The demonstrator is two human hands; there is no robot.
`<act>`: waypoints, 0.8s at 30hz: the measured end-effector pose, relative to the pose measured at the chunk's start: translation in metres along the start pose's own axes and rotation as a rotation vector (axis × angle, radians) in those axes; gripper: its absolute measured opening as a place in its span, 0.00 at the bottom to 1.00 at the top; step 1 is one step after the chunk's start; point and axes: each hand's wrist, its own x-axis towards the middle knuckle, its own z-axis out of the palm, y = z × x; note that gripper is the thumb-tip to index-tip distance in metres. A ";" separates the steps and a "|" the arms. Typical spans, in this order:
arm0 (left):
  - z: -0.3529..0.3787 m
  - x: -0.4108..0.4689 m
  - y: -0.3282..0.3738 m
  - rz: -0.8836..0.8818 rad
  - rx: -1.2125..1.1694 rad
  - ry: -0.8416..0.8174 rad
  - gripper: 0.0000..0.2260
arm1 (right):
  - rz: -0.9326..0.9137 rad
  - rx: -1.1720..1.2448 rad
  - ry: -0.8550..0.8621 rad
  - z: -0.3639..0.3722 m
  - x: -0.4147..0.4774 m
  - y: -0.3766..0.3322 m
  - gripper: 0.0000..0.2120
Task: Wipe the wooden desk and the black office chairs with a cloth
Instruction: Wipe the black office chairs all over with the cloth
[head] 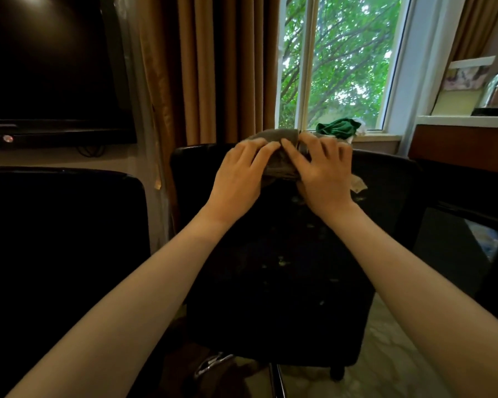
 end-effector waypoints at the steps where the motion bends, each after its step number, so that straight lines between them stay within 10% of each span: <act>1: 0.006 0.000 -0.001 0.027 0.023 -0.021 0.28 | -0.006 -0.017 -0.020 0.003 -0.004 0.003 0.14; 14: 0.069 -0.082 -0.015 0.112 -0.062 -0.328 0.37 | -0.038 0.134 -0.225 0.026 -0.114 -0.031 0.20; 24: 0.096 -0.125 -0.007 0.166 -0.042 -0.279 0.25 | 0.029 0.222 -0.299 0.023 -0.156 -0.054 0.21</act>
